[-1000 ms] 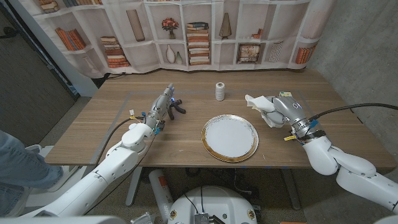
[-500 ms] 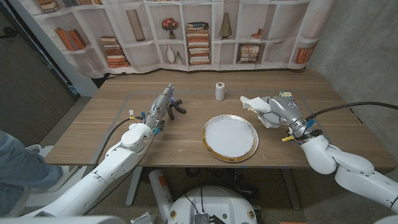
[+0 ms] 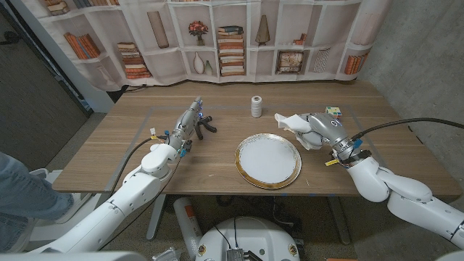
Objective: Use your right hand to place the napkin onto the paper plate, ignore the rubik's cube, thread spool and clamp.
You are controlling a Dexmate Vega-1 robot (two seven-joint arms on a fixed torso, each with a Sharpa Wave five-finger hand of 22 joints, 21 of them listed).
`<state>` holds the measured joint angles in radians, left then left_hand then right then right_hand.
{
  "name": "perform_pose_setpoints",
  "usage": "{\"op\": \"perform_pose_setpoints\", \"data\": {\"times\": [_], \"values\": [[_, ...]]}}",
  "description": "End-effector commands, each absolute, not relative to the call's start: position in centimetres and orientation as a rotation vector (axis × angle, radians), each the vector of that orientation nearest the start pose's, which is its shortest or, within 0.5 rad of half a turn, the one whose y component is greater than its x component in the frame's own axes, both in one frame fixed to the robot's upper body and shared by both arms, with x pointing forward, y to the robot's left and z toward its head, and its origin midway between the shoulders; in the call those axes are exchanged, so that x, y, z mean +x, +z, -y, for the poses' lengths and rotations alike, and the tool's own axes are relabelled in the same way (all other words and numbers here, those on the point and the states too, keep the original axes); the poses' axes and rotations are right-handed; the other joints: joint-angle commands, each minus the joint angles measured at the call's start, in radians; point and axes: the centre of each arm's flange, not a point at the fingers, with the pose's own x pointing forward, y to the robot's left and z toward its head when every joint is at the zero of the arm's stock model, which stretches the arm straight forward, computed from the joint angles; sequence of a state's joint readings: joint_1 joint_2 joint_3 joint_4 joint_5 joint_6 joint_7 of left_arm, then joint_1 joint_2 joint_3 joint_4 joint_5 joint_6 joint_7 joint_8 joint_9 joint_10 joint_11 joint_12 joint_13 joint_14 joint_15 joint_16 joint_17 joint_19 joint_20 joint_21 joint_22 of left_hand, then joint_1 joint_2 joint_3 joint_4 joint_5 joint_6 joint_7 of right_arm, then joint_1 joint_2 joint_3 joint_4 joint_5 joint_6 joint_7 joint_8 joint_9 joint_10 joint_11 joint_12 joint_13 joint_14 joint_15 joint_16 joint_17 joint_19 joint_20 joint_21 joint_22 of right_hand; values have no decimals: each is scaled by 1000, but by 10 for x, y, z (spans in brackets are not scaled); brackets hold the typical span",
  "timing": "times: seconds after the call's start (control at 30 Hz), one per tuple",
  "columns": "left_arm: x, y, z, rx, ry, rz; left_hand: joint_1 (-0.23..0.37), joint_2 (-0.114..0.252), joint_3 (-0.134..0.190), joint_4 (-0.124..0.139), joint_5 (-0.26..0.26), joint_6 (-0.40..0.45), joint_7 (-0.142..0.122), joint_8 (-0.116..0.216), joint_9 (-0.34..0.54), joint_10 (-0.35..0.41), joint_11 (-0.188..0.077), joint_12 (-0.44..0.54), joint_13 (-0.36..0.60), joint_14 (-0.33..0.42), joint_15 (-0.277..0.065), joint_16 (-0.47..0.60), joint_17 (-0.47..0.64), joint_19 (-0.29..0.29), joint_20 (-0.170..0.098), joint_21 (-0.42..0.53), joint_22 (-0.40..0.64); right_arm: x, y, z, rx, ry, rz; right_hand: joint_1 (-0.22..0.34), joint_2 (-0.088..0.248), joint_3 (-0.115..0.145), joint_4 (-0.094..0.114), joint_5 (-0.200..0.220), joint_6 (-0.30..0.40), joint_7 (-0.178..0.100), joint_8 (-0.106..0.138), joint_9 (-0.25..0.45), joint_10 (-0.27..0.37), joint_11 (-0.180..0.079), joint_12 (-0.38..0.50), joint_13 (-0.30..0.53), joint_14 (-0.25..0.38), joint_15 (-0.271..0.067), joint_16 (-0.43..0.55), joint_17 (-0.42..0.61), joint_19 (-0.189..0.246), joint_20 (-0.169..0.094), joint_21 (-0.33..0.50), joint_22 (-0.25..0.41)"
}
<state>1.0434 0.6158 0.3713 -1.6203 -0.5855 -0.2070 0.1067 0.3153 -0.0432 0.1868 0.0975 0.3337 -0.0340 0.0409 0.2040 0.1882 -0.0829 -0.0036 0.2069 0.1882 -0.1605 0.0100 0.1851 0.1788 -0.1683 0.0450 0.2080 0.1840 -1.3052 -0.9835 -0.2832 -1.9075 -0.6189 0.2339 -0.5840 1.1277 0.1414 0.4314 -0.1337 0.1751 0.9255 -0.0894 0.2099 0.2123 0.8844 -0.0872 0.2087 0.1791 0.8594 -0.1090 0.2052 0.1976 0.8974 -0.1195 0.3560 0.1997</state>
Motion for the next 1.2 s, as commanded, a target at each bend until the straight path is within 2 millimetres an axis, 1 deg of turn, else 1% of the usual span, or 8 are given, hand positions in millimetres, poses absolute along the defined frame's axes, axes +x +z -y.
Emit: {"op": "perform_pose_setpoints", "data": {"times": [0.03, 0.1, 0.2, 0.53, 0.9, 0.93, 1.0, 1.2], "values": [[594, -61, -263, 48, -218, 556, 0, 11, -4, 0, -1, 8, 1, -3, 2, 1, -1, 0, 3, -2, 3, 2, 4, -27, -8, -2, 3, 482, -60, 256, -1291, -47, 1135, -6, 0, -2, -1, 10, 11, 0, 2, 1, 6, 7, -3, 4, 9, -113, -5, 1, 4, -95, 7, 2], [593, -61, -264, 46, -217, 555, 0, 11, -4, 0, -1, 8, 1, -3, 2, 1, -2, 0, 3, -2, 3, 2, 4, -27, -9, -2, 3, 482, -60, 254, -1293, -43, 1138, -6, 0, -2, -1, 10, 12, 1, 3, 1, 7, -4, -3, 4, 10, -113, -5, 1, 4, -95, 7, 2], [593, -61, -265, 45, -216, 555, 0, 11, -4, -1, -1, 8, 1, -3, 2, 1, -2, 0, 3, -2, 3, 2, 4, -27, -9, -2, 3, 482, -61, 251, -1300, -36, 1140, -6, 0, -2, -1, 9, 12, 1, 2, 1, 9, 3, -2, 4, 10, -113, -5, 1, 4, -95, 8, 2], [594, -63, -267, 42, -216, 551, 1, 12, -6, -1, -1, 7, 1, -3, 3, 1, 0, -1, 3, -2, 3, 2, 4, -27, -8, -2, 3, 482, -62, 242, -1313, -8, 1151, -8, 1, -3, -1, 9, 17, -2, 3, 1, 13, 4, -2, 4, 14, -113, -5, 1, 4, -95, 9, 2], [593, -62, -268, 45, -214, 553, 2, 13, -7, -1, -1, 7, 2, -3, 3, 1, -1, 0, 3, -2, 3, 2, 4, -27, -8, -1, 3, 483, -62, 235, -1333, 5, 1167, -8, 1, -4, -2, 9, 19, -2, 2, 1, 12, -13, -3, 4, 17, -113, -5, 1, 5, -94, 12, 2], [593, -61, -269, 45, -214, 554, 2, 13, -7, -1, -1, 8, 3, -3, 3, 1, -1, 0, 3, -2, 3, 2, 4, -27, -8, -1, 3, 483, -62, 235, -1336, 5, 1169, -9, 1, -4, -2, 9, 20, -2, 2, 1, 14, 1, -3, 4, 17, -114, -5, 1, 5, -94, 13, 2], [593, -61, -269, 45, -213, 554, 2, 13, -8, -1, -1, 8, 2, -3, 3, 1, -1, -1, 3, -2, 4, 2, 4, -27, -8, -2, 3, 483, -62, 233, -1343, 4, 1174, -10, 1, -5, -2, 9, 19, -3, 1, 2, 12, -7, -4, 4, 16, -113, -6, 1, 5, -94, 13, 2], [594, -61, -270, 40, -213, 555, 3, 13, -9, -1, -1, 8, 2, -3, 3, 1, -2, 0, 3, -2, 4, 2, 4, -28, -8, -1, 3, 484, -61, 229, -1342, 7, 1182, -11, 2, -5, -2, 9, 20, -3, 1, 2, 15, -4, -3, 4, 19, -114, -5, 1, 4, -94, 14, 2]]}}
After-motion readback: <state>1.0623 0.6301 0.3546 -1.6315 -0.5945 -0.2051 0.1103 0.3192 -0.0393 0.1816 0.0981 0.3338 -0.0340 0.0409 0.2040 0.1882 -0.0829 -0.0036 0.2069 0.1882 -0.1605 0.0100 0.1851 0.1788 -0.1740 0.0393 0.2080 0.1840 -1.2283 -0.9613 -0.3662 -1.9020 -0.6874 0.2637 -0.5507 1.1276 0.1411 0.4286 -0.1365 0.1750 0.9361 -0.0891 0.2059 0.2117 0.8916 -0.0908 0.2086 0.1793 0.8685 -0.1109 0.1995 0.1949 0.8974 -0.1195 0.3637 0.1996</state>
